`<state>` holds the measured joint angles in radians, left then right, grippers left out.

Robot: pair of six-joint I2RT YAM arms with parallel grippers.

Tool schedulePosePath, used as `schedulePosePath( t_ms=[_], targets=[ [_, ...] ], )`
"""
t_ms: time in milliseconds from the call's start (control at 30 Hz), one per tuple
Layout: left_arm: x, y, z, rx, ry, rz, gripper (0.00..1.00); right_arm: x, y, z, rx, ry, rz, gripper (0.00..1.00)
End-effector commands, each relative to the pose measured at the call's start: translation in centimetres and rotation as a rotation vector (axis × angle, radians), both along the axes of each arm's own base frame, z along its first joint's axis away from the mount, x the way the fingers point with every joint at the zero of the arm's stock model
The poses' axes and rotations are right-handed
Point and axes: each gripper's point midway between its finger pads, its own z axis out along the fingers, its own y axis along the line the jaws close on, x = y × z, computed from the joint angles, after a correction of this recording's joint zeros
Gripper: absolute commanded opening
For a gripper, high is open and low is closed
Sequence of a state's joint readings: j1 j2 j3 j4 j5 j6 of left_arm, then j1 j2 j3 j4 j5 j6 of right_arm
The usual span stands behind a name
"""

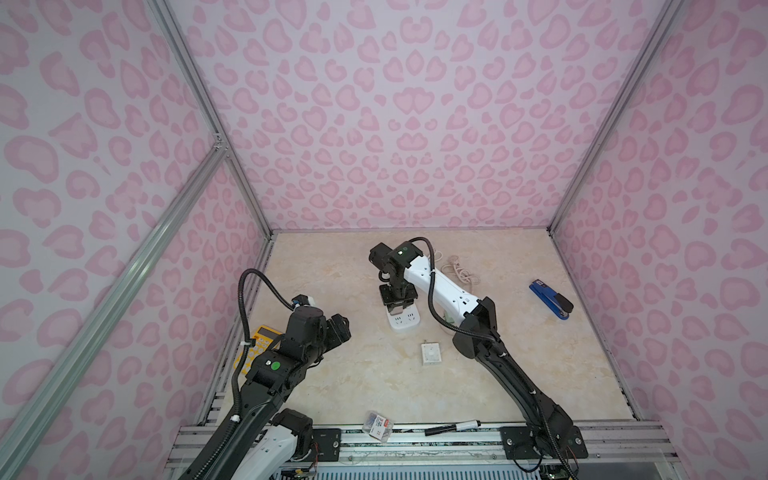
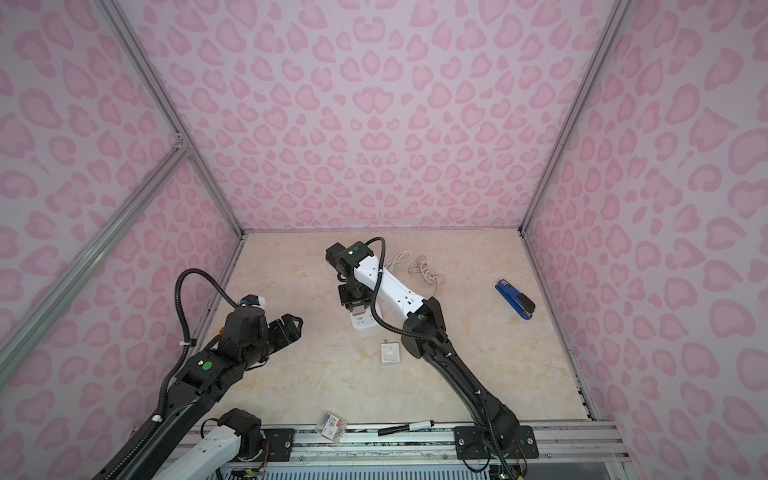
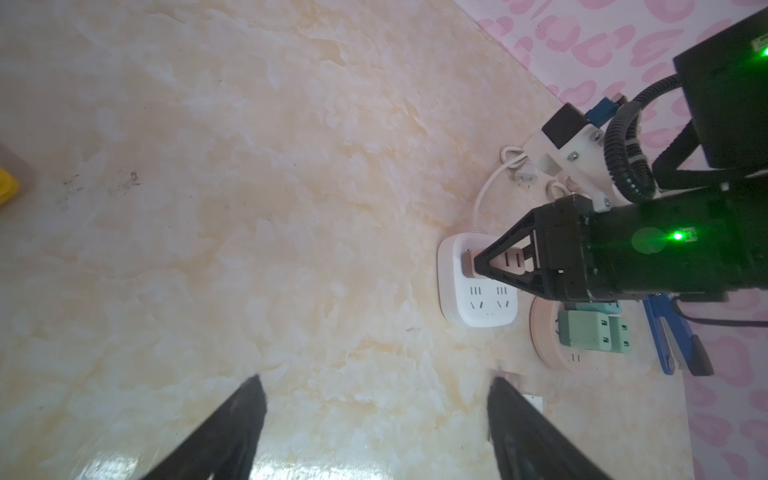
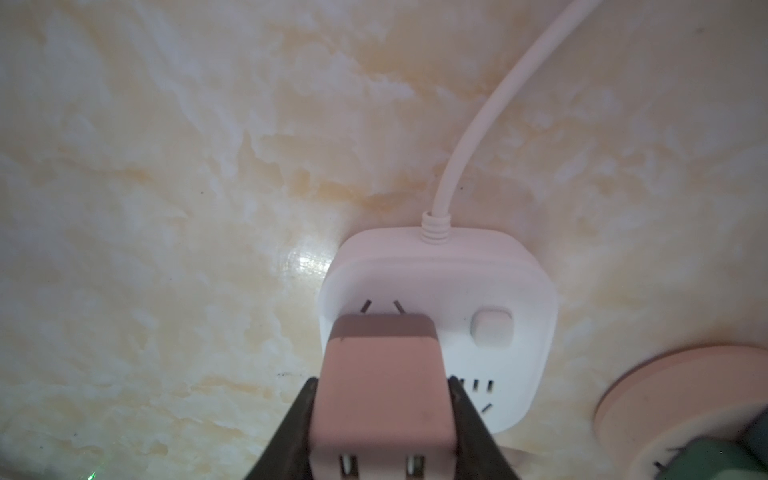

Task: Insert the plug
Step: 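Open the right gripper and lift it off the plugged charger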

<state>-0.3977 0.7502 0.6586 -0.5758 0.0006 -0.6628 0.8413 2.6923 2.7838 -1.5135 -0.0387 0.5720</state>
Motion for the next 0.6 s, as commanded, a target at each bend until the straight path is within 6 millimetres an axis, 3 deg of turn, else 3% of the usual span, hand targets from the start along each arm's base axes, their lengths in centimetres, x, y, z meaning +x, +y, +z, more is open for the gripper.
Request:
schedulePosePath(
  t_ms=[0, 233, 300, 367, 433, 567],
  targets=[
    [0.5, -0.3, 0.4, -0.008, -0.018, -0.008, 0.86, -1.0, -1.2, -2.4, -0.067, 0.068, 0.015, 0.00],
    [0.5, -0.4, 0.2, -0.016, -0.013, -0.005, 0.86, -0.9, -1.4, -2.3, -0.073, 0.064, 0.025, 0.00],
    [0.6, -0.4, 0.1, -0.012, -0.012, -0.004, 0.86, -0.7, -1.4, -1.5, -0.068, 0.047, 0.022, 0.08],
    [0.6, -0.4, 0.2, -0.011, -0.011, -0.003, 0.86, -0.6, -1.2, -0.6, -0.044, 0.039, 0.015, 0.25],
    [0.6, -0.3, 0.3, -0.010, -0.012, 0.003, 0.86, -0.6, -0.7, 0.1, -0.013, 0.030, 0.021, 0.34],
    [0.6, -0.2, 0.6, -0.010, -0.019, 0.009, 0.86, -0.7, -0.1, 1.8, 0.033, 0.003, 0.026, 0.42]
  ],
)
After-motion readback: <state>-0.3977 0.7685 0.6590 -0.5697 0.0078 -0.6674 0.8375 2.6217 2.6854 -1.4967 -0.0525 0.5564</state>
